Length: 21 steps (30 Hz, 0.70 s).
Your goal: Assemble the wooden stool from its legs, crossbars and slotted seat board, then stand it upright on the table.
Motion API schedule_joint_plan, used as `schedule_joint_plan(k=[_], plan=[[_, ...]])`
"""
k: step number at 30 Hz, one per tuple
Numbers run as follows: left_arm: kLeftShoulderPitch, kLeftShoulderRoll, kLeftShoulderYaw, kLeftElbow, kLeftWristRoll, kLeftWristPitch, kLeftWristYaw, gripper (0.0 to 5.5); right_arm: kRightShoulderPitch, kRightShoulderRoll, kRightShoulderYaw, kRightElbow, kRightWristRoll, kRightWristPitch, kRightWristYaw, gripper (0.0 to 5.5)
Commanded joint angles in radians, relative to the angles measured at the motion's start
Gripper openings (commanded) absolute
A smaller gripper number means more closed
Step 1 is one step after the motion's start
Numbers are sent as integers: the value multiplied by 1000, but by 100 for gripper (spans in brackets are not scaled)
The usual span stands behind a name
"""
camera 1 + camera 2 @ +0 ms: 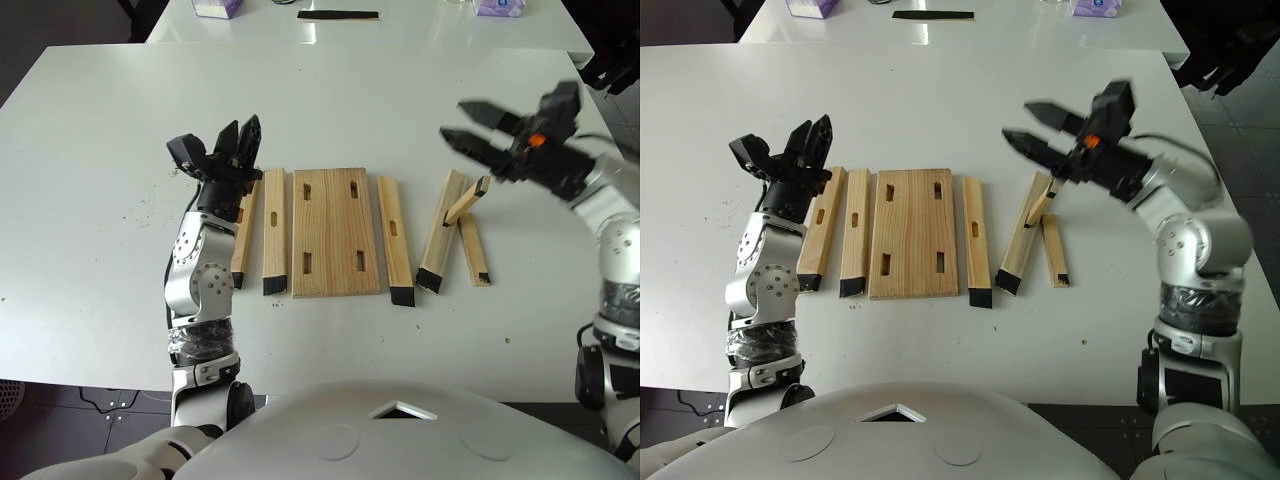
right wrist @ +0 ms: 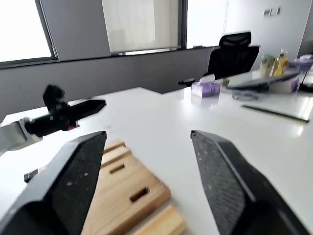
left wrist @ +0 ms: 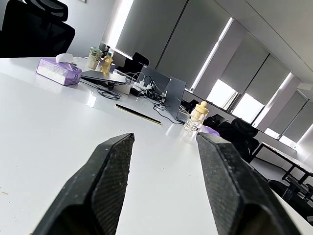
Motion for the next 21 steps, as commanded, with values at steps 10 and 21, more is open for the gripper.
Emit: schedule_joint_plan(k=[10,21], plan=[[9,8,3,-6,-2,8,-10,236,-34,13,-74,-118,112,57,-80,318],[86,-71,5,-118,0,-15,87,236,261,-115,144,-418,65,198,-99,318]])
